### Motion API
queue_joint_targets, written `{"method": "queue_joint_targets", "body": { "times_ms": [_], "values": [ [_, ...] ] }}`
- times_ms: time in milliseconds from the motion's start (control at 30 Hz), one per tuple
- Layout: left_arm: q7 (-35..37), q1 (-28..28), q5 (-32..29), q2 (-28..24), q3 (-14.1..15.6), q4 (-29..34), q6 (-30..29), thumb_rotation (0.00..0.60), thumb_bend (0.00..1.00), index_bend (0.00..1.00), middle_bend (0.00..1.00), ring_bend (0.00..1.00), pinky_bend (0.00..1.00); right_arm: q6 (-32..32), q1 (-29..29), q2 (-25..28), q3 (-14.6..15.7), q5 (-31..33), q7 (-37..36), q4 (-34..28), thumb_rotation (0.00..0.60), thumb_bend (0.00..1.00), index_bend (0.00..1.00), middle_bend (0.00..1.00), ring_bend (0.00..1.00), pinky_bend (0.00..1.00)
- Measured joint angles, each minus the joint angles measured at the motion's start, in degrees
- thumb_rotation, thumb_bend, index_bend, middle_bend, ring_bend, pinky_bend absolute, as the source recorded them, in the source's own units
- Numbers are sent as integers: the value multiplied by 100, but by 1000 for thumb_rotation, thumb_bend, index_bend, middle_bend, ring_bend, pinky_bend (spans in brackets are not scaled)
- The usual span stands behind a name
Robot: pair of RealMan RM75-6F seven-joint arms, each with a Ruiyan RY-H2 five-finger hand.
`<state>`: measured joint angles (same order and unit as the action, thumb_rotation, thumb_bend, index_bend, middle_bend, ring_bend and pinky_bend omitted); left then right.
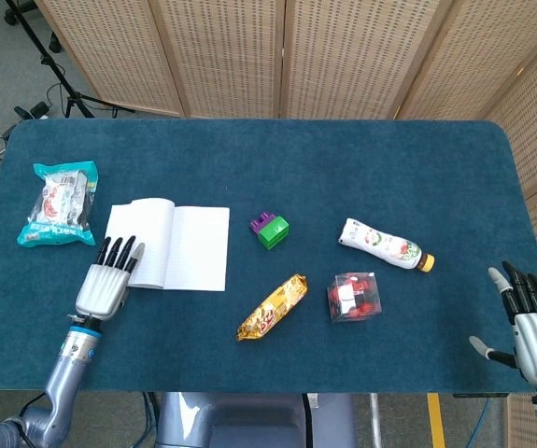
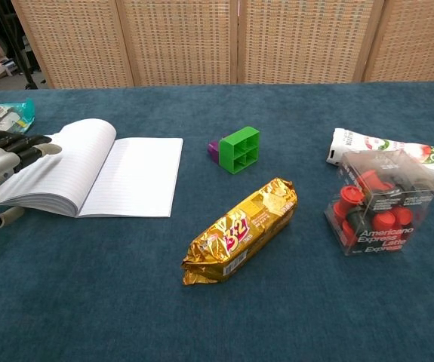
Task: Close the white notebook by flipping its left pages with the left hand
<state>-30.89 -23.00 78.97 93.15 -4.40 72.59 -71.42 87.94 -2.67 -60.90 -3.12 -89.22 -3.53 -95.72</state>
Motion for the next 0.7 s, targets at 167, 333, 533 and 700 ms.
{"method": "queue_joint_targets", "body": {
  "times_ms": [167, 333, 533, 700],
  "values": [
    [81, -7, 163, 27, 30, -20, -141, 600, 359, 0, 0, 0, 0, 3, 3, 9, -2, 5, -26, 1, 600, 2, 5, 0, 0, 0],
    [189, -19, 358, 42, 36, -41, -324, 600, 355, 0, 0, 0, 0, 4, 5, 22, -3, 5, -76, 3, 600, 2, 5, 0, 0, 0],
    [312, -40, 733, -14, 25, 70, -699, 600, 352, 0, 0, 0, 0, 9, 7, 28, -6, 9, -94, 1, 600, 1, 5, 0, 0, 0],
    [314, -57, 888, -107, -21, 270, -874, 600, 330, 0, 0, 0, 0, 22, 14, 35, -8, 8, -104, -9, 600, 1, 5, 0, 0, 0]
  ]
}}
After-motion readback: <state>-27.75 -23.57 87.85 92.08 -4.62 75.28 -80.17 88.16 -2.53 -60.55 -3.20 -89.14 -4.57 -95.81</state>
